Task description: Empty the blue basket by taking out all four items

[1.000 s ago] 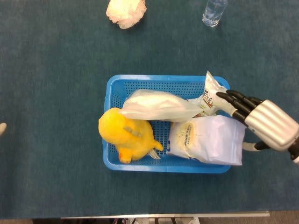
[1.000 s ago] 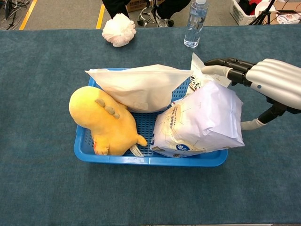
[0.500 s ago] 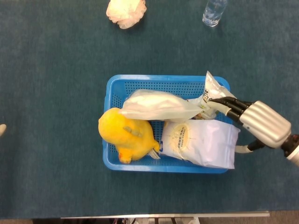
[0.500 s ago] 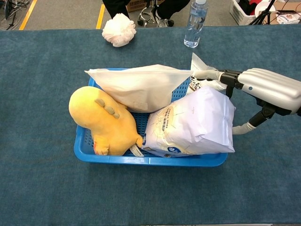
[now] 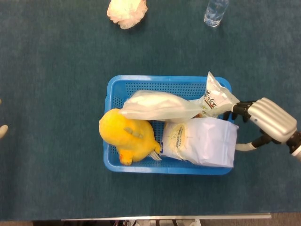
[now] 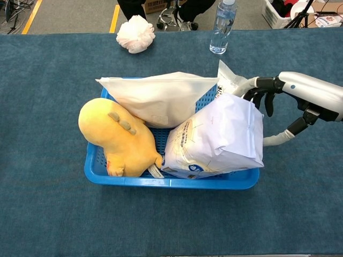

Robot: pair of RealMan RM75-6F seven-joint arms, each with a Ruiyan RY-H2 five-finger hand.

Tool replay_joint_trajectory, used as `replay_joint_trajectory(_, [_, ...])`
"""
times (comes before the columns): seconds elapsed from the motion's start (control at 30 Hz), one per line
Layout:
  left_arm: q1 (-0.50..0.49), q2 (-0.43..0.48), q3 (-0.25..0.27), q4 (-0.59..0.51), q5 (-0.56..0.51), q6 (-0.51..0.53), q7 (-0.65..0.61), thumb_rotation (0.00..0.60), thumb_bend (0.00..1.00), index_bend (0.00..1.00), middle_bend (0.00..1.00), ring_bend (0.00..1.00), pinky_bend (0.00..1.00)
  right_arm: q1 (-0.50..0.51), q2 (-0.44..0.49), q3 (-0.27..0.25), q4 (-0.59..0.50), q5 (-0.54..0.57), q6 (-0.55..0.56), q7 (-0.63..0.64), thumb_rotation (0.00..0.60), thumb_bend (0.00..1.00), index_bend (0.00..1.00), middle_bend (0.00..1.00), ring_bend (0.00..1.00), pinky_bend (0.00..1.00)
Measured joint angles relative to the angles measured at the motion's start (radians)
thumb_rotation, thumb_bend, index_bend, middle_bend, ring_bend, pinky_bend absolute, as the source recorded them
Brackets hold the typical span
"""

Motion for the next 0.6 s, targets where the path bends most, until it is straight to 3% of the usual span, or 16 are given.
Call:
replay_joint_trajectory(0.2, [0.001, -0.001, 0.0, 0.0, 0.0, 0.0, -0.002, 0.6, 0.1, 0.4, 0.42, 0.29, 0.48, 0.002, -0.004, 0.006, -0.001, 0.036, 0.009, 0.046, 0.6, 0.33, 0.5, 0.62, 0.59, 0.69])
replay_joint_trajectory(0.6, [0.001, -0.004, 0.0, 0.002, -0.003, -0.004, -0.002, 0.6, 0.1, 0.42, 0.42, 0.29, 0.48, -0.011, -0.021, 0.028, -0.001, 0.093, 0.029, 0.061, 0.6, 0.44, 0.68, 0.75, 0.72, 0.82])
